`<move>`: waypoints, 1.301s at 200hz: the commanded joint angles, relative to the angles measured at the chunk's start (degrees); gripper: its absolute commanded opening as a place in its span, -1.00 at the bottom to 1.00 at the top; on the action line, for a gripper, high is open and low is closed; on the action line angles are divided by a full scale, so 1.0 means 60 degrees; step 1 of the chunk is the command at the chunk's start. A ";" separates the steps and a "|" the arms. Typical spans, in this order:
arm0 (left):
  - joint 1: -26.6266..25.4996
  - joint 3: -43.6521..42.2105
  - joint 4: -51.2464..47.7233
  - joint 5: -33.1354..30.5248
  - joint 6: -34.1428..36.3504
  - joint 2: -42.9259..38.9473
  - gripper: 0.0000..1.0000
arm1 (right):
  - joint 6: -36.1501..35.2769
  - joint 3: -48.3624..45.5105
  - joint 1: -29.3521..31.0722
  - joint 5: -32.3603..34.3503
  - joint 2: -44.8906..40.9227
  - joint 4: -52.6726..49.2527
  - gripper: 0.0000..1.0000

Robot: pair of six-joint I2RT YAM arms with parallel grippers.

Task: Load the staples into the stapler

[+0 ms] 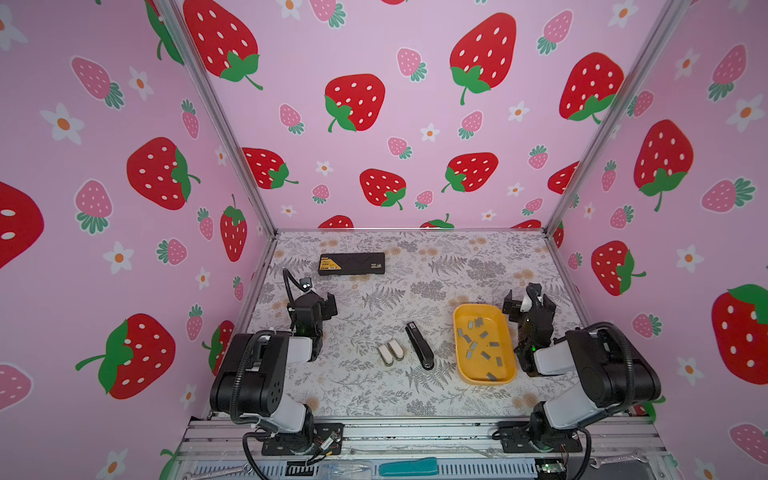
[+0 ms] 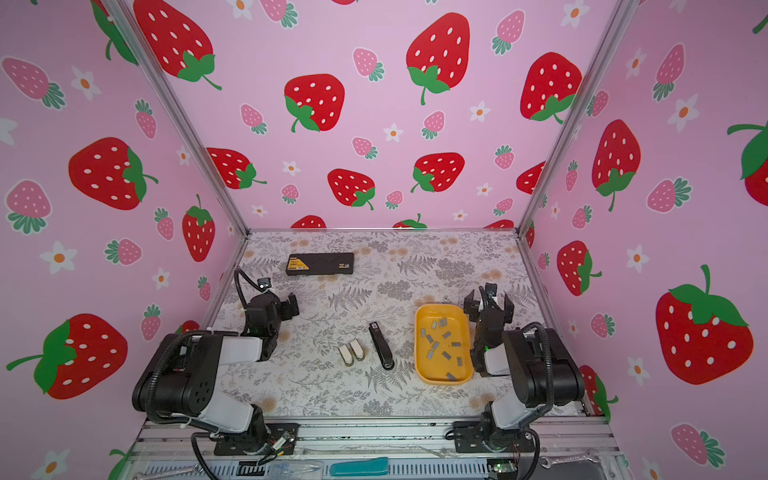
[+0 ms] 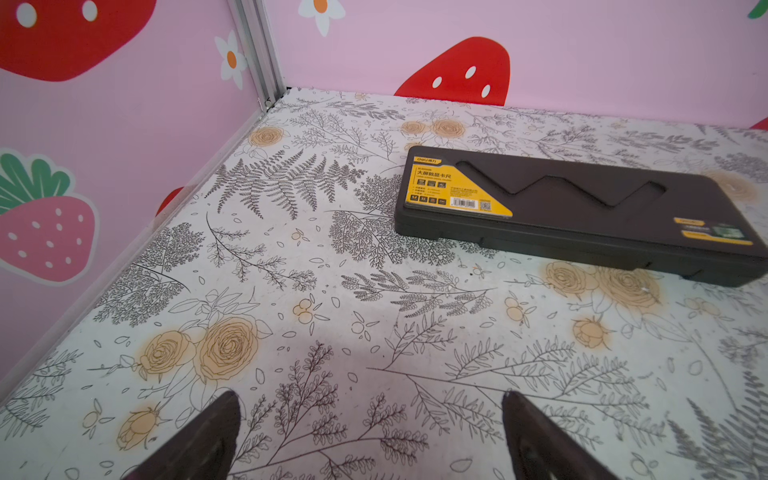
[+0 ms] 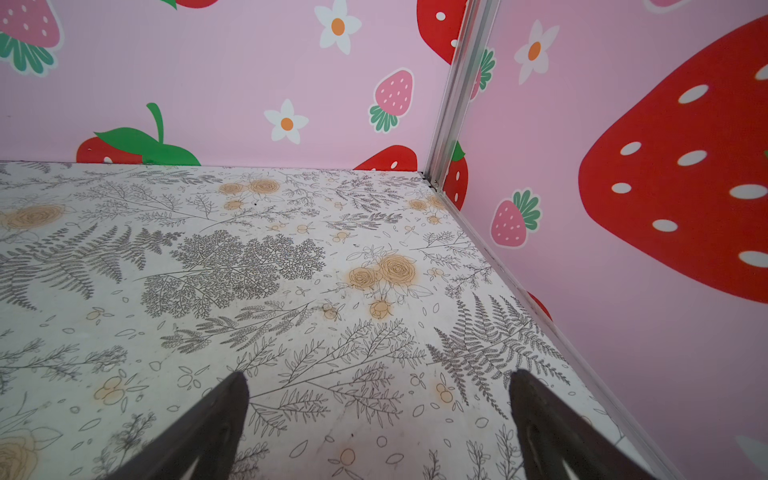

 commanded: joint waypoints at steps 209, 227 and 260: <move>-0.0736 0.2542 -0.6335 0.2557 -0.2481 -0.6171 0.98 | 0.2839 0.2155 0.1715 -0.3408 -0.6758 -0.8368 0.99; -0.0825 0.2403 -0.5442 0.4469 -0.1622 -0.5881 0.99 | 0.2095 0.2046 0.2489 -0.2508 -0.6534 -0.8137 0.98; -0.1900 0.2092 -0.3640 0.7171 0.0613 -0.4701 0.95 | 0.1835 0.1240 0.2659 -0.1365 -0.6939 -0.7649 0.96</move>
